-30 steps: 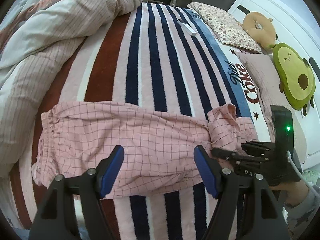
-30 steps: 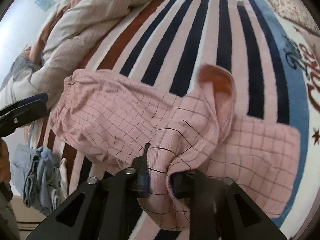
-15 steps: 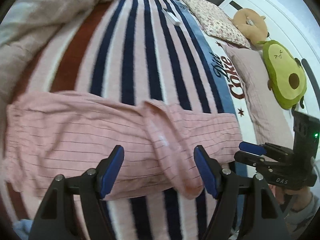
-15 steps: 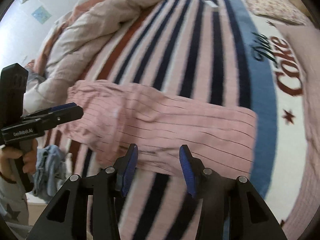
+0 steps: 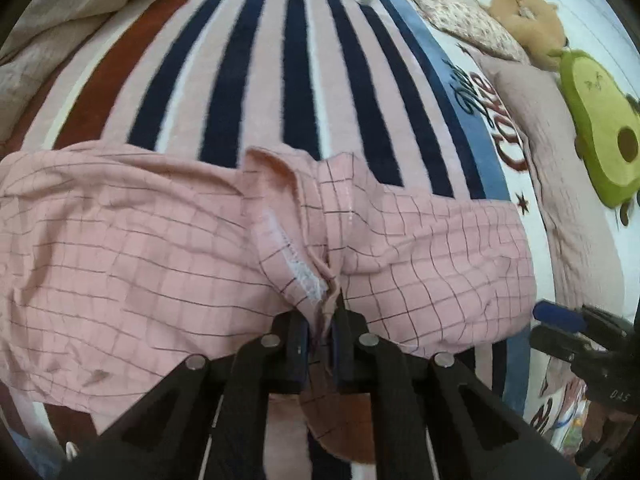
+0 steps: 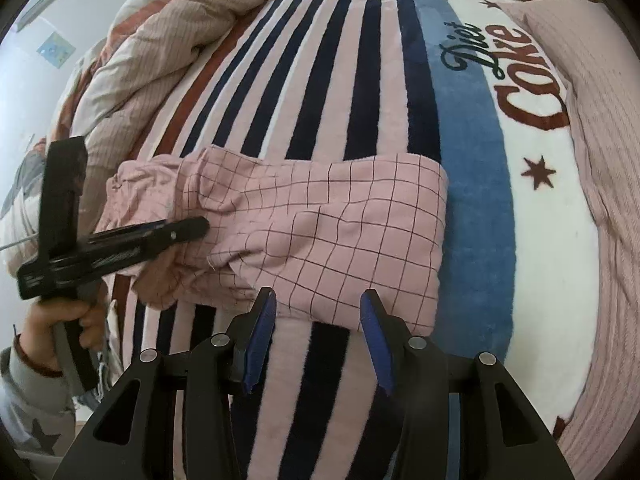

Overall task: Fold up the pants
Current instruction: 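Lay the waistband over the legs with the right gripper and release it, then grasp the folded waistband edge with the left gripper and lift it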

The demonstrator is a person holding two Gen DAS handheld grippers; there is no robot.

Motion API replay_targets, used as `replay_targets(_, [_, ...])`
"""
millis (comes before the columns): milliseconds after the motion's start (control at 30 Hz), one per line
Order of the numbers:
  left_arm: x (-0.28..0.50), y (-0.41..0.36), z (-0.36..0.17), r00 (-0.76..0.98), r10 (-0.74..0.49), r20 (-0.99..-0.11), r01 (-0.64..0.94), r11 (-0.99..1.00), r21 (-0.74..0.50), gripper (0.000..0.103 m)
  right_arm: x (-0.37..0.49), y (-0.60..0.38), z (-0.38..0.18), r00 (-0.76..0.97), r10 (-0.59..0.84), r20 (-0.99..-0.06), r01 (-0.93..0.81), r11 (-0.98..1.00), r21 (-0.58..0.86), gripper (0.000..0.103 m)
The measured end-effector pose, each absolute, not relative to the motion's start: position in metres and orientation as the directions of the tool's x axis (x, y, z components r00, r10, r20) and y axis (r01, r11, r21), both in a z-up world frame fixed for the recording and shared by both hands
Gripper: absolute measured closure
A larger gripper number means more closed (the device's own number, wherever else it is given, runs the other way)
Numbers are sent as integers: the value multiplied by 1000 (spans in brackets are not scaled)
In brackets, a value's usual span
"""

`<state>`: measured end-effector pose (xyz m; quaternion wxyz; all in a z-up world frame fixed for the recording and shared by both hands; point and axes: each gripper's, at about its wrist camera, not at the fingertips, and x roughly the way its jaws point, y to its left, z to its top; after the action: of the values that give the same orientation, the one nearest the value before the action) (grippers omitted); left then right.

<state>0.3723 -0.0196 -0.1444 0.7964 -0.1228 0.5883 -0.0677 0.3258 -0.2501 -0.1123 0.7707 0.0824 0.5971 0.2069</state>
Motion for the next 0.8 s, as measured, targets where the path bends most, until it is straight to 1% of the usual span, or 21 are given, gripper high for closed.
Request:
replay_targets(33, [370,-14,-137,327,-261,-908,-46,955,-292,97,325,-252,-111,201,418,-886,-221,900,375,63])
replay_targets(67, [367,-8,-130,352,-243,-904,-55,959,-279,98,325,-252,-110,202,419,-885,-222,900,375,63])
replay_targets(100, [366,-3,-126,361,-195,-912,-69,970,-235,98,325,-253,-109,205,420,-884,-224,899,376,63])
replay_targets(167, [366,10,-127,346,-128,-929,-101,980,-173,98,325,-253,-107,208,424,-881,-227,897,378,63])
replay_targets(233, [366,22,-137,314,-120,-942,-126,978,-167,96,327,-250,-107,209,431,-878,-229,894,385,63])
replay_targets(267, [367,26,-142,291,-106,-951,-132,980,-150,84,327,-248,-107,208,433,-877,-231,893,386,63])
replay_targets(300, [367,28,-145,280,-83,-956,-135,983,-124,74,328,-245,-107,206,433,-877,-234,893,385,63])
replay_targets(333, [365,31,-145,284,-63,-957,-138,985,-106,60,328,-243,-108,205,432,-878,-236,893,384,63])
replay_targets(433, [361,46,-136,303,-74,-950,-156,980,-126,57,329,-234,-107,198,434,-879,-241,891,386,63])
replay_targets(467, [358,53,-132,308,-80,-948,-167,977,-137,55,329,-231,-106,195,432,-880,-243,891,383,63])
replay_targets(500, [355,61,-126,313,-82,-946,-180,973,-143,52,329,-227,-105,193,430,-882,-244,892,381,63])
replay_targets(533, [352,71,-120,322,-79,-944,-196,969,-148,46,329,-225,-104,190,430,-883,-246,891,381,63])
replay_targets(567, [348,82,-114,331,-73,-941,-217,965,-151,42,330,-222,-102,189,429,-883,-248,891,380,63])
replay_targets(700, [334,130,-95,347,-42,-937,-302,941,-154,38,332,-207,-93,197,423,-885,-260,892,369,63])
replay_targets(800, [319,166,-90,349,-14,-937,-367,918,-151,37,331,-195,-89,194,424,-885,-255,893,372,63])
